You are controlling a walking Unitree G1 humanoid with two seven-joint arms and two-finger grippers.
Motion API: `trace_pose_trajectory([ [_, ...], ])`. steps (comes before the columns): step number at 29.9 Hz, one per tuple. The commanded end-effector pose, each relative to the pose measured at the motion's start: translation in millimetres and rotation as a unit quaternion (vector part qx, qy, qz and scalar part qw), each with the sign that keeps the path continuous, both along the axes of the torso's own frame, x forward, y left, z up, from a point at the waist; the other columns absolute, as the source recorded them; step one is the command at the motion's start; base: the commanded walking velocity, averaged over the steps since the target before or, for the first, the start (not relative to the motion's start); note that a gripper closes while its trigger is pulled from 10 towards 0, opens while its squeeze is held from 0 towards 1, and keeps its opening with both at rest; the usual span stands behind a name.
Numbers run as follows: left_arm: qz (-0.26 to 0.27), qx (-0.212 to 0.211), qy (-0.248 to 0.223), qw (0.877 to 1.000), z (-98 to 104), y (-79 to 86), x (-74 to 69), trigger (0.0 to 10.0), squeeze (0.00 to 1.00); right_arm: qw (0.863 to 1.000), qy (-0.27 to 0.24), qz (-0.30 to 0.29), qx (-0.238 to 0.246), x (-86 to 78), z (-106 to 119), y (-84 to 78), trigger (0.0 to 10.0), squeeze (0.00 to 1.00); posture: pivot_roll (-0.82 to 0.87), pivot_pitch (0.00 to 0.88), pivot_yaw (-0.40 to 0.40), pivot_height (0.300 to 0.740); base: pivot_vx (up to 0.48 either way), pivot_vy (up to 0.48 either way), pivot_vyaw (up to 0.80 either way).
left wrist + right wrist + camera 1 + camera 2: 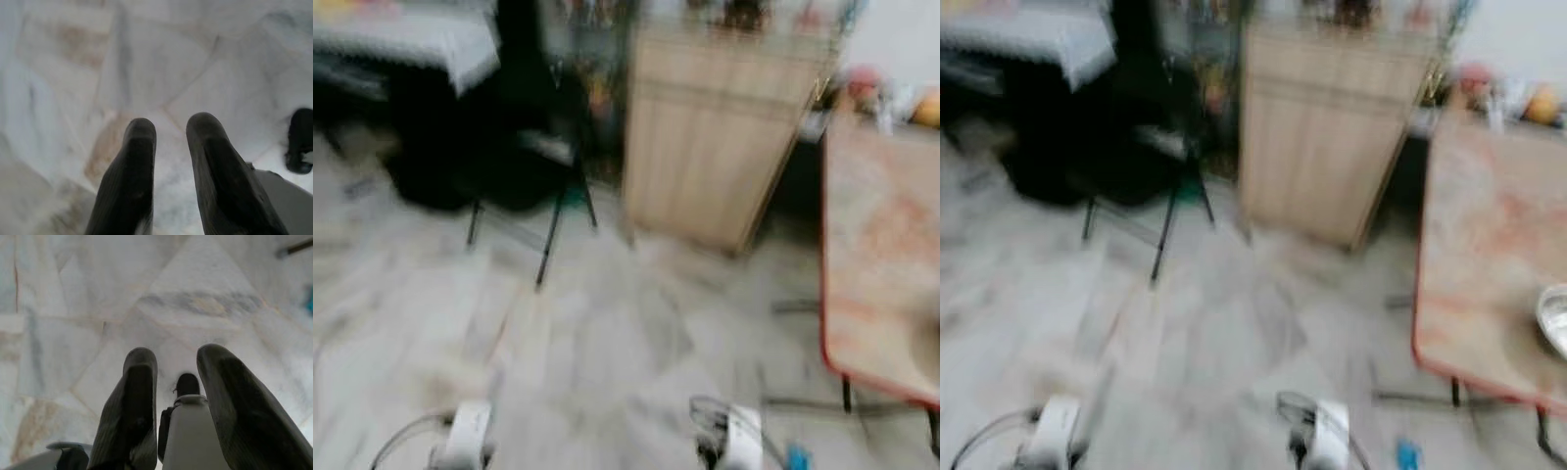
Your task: Setting the table
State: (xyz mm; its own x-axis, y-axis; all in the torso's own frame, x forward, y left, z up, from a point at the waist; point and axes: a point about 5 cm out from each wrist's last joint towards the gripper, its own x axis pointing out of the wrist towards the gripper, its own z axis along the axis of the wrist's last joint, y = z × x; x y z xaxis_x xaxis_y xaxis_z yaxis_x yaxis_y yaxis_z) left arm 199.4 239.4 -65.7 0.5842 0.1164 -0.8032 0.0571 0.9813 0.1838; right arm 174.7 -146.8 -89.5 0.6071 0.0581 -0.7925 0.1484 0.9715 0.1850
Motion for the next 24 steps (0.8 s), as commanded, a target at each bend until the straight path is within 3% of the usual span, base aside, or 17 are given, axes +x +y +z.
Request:
trace_pose_trajectory([
  [1, -0.018, 0.003, 0.01, 1.0, -2.5, -4.7, -2.1, 10.0, 0.0, 1.0, 0.005, -0.002, -0.005, -1.8, -0.9, -4.0, 10.0, 0.0, 0.16, 0.0, 0.0, 0.74, 0.0, 0.0, -0.76],
  [18, -0.02, -0.005, 0.007, 1.0, -1.8, -9.1, 1.3, 10.0, 0.0, 1.0, 0.003, -0.001, -0.01, -2.1, -0.8, -7.1, 10.0, 0.0, 0.15, 0.0, -0.004, 0.74, 0.0, -0.033, -0.76],
  [24, -0.013, -0.008, 0.003, 1.0, -1.3, -9.4, 2.2, 10.0, 0.0, 1.0, -0.004, -0.004, -0.007, -1.2, -0.1, -6.5, 10.0, 0.0, 0.15, 0.0, -0.006, 0.74, 0.0, 0.0, -0.09],
])
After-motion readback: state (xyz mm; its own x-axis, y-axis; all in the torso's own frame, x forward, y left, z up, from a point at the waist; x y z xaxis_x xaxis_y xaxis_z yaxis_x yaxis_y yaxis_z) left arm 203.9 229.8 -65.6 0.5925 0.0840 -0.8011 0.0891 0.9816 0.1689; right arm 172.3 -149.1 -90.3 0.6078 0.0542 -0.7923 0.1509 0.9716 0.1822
